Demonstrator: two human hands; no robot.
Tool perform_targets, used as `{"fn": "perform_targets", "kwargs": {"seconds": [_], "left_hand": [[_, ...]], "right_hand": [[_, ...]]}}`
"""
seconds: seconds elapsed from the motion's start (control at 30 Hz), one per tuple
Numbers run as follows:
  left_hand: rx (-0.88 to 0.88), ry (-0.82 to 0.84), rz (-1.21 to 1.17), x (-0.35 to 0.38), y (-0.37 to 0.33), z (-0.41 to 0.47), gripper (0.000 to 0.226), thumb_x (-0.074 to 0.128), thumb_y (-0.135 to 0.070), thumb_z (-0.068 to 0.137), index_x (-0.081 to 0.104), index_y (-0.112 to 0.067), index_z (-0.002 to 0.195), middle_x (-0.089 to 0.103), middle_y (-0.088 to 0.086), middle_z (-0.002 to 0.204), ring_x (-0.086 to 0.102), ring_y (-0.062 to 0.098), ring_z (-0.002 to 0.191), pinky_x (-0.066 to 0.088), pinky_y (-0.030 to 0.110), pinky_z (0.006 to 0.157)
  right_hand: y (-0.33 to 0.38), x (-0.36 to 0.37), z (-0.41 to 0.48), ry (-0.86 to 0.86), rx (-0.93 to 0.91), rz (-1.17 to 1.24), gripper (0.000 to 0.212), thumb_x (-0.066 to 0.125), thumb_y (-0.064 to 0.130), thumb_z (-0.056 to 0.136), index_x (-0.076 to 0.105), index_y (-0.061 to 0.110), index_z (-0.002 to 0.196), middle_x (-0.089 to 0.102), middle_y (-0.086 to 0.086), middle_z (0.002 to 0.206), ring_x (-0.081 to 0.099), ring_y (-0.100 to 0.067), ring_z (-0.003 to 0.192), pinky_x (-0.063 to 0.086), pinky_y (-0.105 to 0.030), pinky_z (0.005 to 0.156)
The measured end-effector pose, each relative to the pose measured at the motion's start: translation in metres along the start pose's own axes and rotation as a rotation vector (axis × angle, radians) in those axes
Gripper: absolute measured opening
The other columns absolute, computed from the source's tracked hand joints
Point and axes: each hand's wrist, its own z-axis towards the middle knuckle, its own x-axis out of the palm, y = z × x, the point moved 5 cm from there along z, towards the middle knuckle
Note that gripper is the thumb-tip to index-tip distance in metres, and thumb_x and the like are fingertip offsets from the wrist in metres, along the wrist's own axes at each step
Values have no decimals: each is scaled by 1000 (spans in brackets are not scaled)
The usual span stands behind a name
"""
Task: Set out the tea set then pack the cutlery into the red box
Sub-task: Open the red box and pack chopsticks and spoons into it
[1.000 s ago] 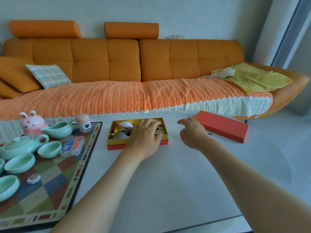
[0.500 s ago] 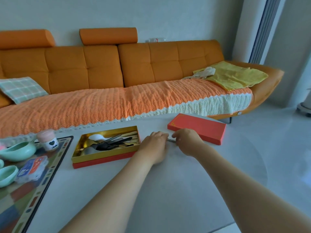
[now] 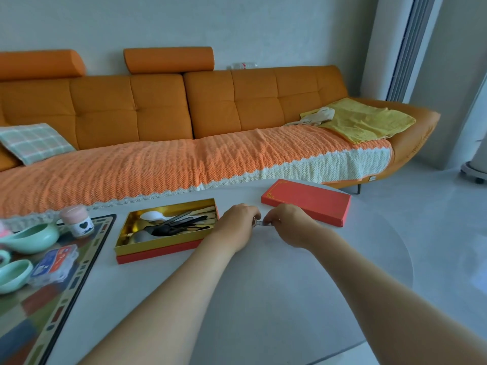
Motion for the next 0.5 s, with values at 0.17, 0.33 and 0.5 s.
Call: {"fn": "perform_targets", "kwargs": {"seconds": [0.17,0.33,0.5], "left_hand": [[56,-264,-70,-43,12,-8,26,53,0,95,71,-10,111,66,9,108,60,26,102,51,41,84],[66,-467,-11,-87,55,-46,21,59,0,93,74,-7,105,68,9,98,59,28,98,52,42,79],[-45,-475,2,-106,111,-94,25,58,-6,96,72,-10,116,68,2,108,57,21,106,40,24,87]], "right_hand": [[26,-19,-1,-220,-71,147,31,48,6,96,74,19,109,61,-2,103,58,-19,94,39,-25,79],[80,-20,8,-273,-158,245,25,56,7,96,73,14,112,68,-1,108,58,-14,95,43,-23,85],[141,4,26,-252,-217,205,31,51,7,94,75,19,110,71,-3,106,62,-24,97,52,-38,85]]}}
